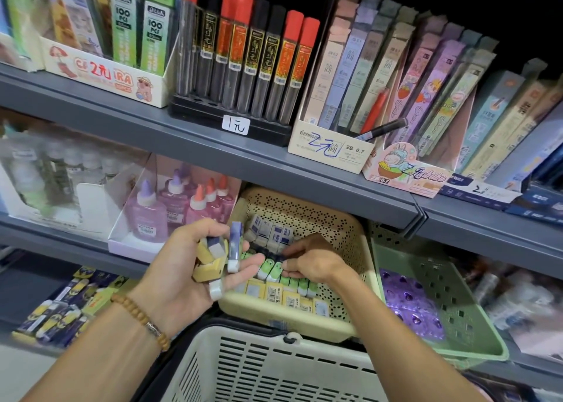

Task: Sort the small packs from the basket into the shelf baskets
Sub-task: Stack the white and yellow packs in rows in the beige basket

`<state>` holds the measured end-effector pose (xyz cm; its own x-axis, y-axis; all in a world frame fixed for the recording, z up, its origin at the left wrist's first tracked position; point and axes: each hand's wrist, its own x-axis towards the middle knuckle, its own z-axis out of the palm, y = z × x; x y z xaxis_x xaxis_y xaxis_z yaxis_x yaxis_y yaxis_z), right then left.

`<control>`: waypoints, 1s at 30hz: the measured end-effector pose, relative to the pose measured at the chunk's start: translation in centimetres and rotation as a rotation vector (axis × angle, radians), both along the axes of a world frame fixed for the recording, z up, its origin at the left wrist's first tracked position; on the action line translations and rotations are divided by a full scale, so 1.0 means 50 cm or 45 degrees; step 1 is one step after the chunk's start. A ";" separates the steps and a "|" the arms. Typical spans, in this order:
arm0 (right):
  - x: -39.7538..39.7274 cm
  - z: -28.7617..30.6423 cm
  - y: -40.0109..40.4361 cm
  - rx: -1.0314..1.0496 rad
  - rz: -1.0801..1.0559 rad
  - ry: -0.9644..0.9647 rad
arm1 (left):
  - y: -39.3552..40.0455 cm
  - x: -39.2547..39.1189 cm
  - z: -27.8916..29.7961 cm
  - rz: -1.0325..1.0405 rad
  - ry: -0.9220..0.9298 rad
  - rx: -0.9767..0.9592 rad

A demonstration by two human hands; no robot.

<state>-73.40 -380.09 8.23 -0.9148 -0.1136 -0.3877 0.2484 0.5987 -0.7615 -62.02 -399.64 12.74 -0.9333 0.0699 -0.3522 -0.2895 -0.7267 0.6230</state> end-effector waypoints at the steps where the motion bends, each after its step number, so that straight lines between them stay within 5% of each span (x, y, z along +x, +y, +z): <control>1: 0.001 0.000 0.000 0.003 -0.001 0.005 | 0.001 0.000 0.001 -0.007 0.007 0.011; 5: 0.020 0.021 0.003 0.126 0.034 0.213 | 0.003 0.005 0.008 -0.062 0.017 0.035; 11: 0.097 0.104 -0.012 -0.433 0.379 0.262 | 0.010 0.005 0.005 -0.144 -0.022 -0.007; 15: 0.118 0.115 -0.034 -0.451 0.536 0.292 | 0.018 0.009 0.001 -0.209 -0.035 -0.056; 20: 0.104 0.118 0.001 -0.808 0.192 0.141 | 0.016 0.006 0.006 -0.199 -0.005 -0.111; 23: 0.069 0.104 0.035 -0.528 -0.081 0.143 | 0.011 0.006 0.010 -0.205 0.017 -0.187; 26: 0.041 0.069 0.047 -0.112 -0.095 0.084 | 0.009 0.009 0.013 -0.234 0.059 -0.263; 30: 0.010 0.028 0.039 0.125 -0.044 0.012 | 0.008 0.010 0.008 -0.242 0.114 -0.396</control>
